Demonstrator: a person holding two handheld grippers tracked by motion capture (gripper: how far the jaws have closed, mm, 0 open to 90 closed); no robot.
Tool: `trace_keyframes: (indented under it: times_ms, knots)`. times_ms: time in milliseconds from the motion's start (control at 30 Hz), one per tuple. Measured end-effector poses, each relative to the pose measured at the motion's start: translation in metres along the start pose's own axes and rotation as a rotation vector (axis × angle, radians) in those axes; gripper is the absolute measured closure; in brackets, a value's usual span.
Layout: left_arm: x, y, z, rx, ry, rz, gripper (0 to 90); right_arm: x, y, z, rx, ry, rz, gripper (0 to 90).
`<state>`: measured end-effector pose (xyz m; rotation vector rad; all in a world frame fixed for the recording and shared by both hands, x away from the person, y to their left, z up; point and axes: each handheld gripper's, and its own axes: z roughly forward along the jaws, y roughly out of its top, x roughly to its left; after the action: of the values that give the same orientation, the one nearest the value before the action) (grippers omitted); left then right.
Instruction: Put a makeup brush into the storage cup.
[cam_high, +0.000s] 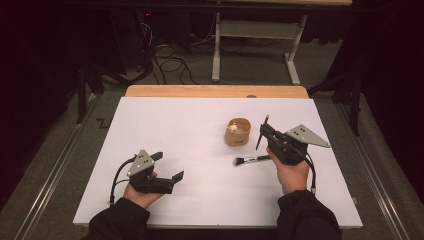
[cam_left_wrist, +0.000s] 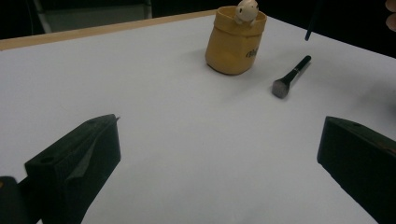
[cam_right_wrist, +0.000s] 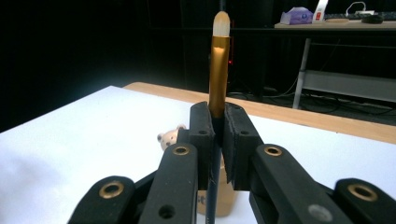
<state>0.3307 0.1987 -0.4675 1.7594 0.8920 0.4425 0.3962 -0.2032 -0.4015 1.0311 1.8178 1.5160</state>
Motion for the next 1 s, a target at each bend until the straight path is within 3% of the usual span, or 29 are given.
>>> trace_keyframes:
  times_ms: [233,1000]
  knots:
    - [-0.001,0.000,0.000,-0.003,-0.006,-0.002,0.3,-0.003,0.007,0.011,0.001,-0.007,0.008,84.4]
    - [-0.002,0.001,0.000,0.000,-0.021,-0.003,0.6,0.007,0.028,0.047,-0.011,-0.022,-0.036,84.5]
